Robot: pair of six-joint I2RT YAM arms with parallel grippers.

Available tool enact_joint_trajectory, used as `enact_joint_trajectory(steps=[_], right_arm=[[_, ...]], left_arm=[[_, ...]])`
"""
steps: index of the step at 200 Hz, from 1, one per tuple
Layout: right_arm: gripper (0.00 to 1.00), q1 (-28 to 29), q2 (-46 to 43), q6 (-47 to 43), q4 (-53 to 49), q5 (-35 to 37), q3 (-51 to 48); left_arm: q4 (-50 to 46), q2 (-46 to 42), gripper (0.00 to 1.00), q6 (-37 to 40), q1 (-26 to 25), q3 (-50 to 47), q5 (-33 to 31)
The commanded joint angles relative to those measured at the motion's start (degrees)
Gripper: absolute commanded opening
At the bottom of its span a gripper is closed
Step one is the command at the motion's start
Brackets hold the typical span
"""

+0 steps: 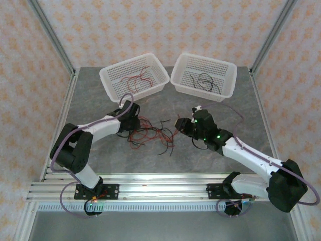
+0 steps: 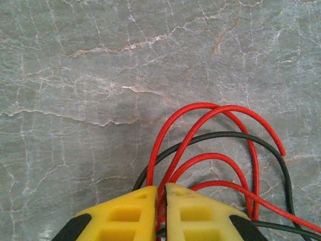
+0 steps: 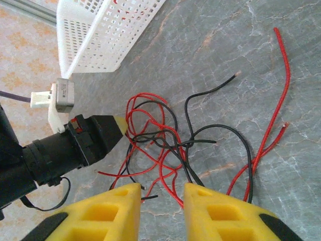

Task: Untangle the cables

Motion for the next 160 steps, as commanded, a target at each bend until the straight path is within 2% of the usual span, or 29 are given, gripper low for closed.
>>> enact_joint_trajectory(steps=[1,87,160], right_arm=[[0.28,0.25,-1.54,-1.08,-1.25,1.76,-1.09],[0.28,0.25,-1.36,-1.5,-1.6,1.98,-0.84],[0.28,0.25,-1.47,-1.31,-1.61,2.13,-1.15]], left_arm=[[0.31,0.04,0.13,-0.88,0.41,-0.92,-1.44],[-1.94,-5.16,0.17,-1.17,0.45,-2.79,-2.73],[1.76,-2.03,0.15,-1.19,0.38,-3.57,-1.29]])
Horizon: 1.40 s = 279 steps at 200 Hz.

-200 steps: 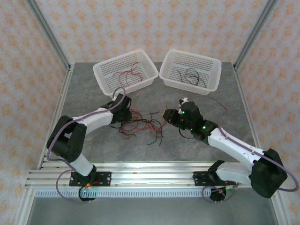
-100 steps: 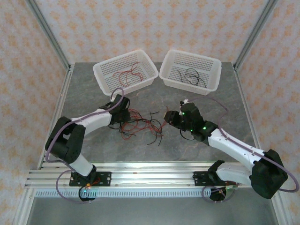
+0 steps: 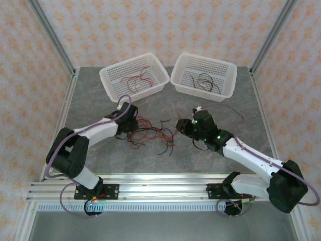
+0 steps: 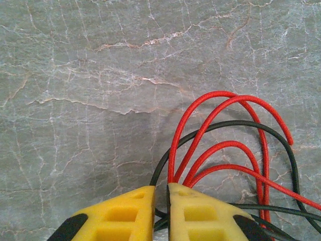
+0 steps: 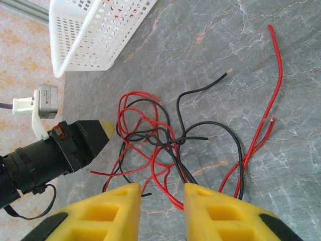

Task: Untangle the cables

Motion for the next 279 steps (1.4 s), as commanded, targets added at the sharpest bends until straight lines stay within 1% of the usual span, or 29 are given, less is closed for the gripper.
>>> enact_joint_trajectory(steps=[1,27,73,103,118,158,164,188,212,228,246,266,279], right_arm=[[0.28,0.25,-1.05,-0.88,-0.67,1.71,-0.82],[0.28,0.25,-1.04,-0.88,-0.75,1.96,-0.88],[0.28,0.25,-0.78,-0.72,-0.41,1.9,-1.14],[0.28,0.25,-1.01,-0.71,-0.37,1.98,-1.37],[0.28,0.24,-1.2,-0.6,-0.39,2.05,-1.65],[0.28,0.25,-2.3,-0.35,-0.57,2.44,-2.43],[0.28,0.25,-2.53,-0.29,-0.67,2.51,-2.52],[0.28,0.25,-3.01,-0.27,-0.43,2.21,-2.7],[0.29,0.25,-1.83,-0.19,1.0,0.25,-2.34],[0.31,0.41,0.56,-0.27,2.1,-1.61,-1.01],[0.33,1.2,3.38,-0.6,3.04,-2.15,1.46],[0.36,2.3,7.99,-1.47,4.35,-3.41,4.74],[0.39,3.03,10.87,-2.61,5.84,-5.57,7.05]], left_arm=[[2.07,1.56,0.15,-1.08,0.36,-0.99,0.27],[3.46,1.84,0.16,-1.09,0.38,-1.22,1.51],[4.75,2.87,0.21,-1.11,0.39,-1.97,1.58],[5.77,4.69,0.21,-1.08,0.36,-2.18,1.34],[6.18,5.46,0.17,-1.1,0.43,-2.21,0.67],[6.65,5.65,0.0,-1.14,0.41,-2.13,-0.44],[6.53,5.33,0.0,-1.15,0.38,-2.03,-0.44],[4.26,2.3,0.0,-1.06,-0.04,-0.88,-0.57],[-1.2,-3.45,0.0,-0.3,-2.24,2.9,-1.69],[-5.25,-6.99,0.0,0.45,-3.98,6.53,-2.09],[-8.48,-10.26,0.0,1.11,-5.91,9.9,-2.3],[-10.24,-12.84,0.0,1.25,-7.66,12.24,-1.46],[-10.57,-14.13,0.0,1.31,-8.57,13.05,-0.61]])
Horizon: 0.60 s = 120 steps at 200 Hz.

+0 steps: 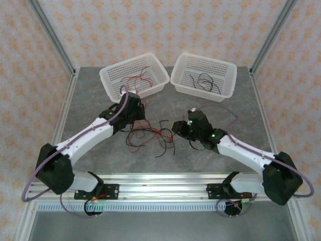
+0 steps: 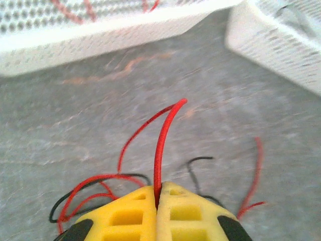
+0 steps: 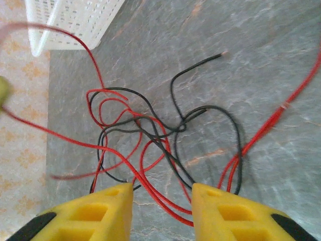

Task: Untangle the cables

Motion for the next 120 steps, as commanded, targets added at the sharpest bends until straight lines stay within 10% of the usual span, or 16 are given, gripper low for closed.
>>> enact_joint_trajectory(steps=[1,120], right_arm=[[0.4,1.34,3.92,-2.23,4.79,-3.26,5.16],[0.47,3.91,22.52,-4.03,8.72,-8.12,14.07]], left_arm=[[-5.48,-2.21,0.0,1.07,-1.22,1.79,-0.31],[-5.55,-7.34,0.0,2.52,-2.96,8.09,3.69]])
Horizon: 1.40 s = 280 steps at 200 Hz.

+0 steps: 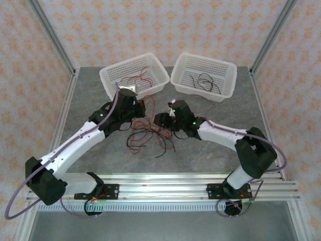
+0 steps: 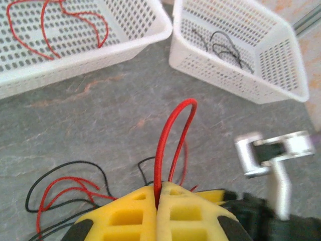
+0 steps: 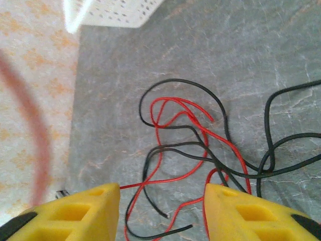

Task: Untangle the cables

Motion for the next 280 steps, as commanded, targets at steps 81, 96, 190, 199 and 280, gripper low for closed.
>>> enact_joint_trajectory(steps=[81,96,190,199,280], right_arm=[[0.46,3.54,4.21,-1.03,-1.86,6.86,-7.88],[0.45,3.51,4.51,-1.06,-1.96,7.87,-8.7],[0.43,1.4,3.97,-1.19,-5.65,16.07,-11.98],[0.42,1.05,3.8,-1.06,-5.64,16.47,-12.42],[0.42,-2.28,-0.95,-1.31,-7.81,19.23,-16.1]], left_arm=[[-3.64,1.82,0.0,5.05,-0.38,14.86,-1.61],[-4.18,2.43,0.0,5.62,-0.42,17.21,-2.1],[-8.49,4.41,0.0,8.92,-0.42,28.37,-7.01],[-8.75,4.61,0.0,9.22,-0.42,29.35,-7.45],[-13.0,9.1,0.0,13.3,0.14,42.59,-13.86]])
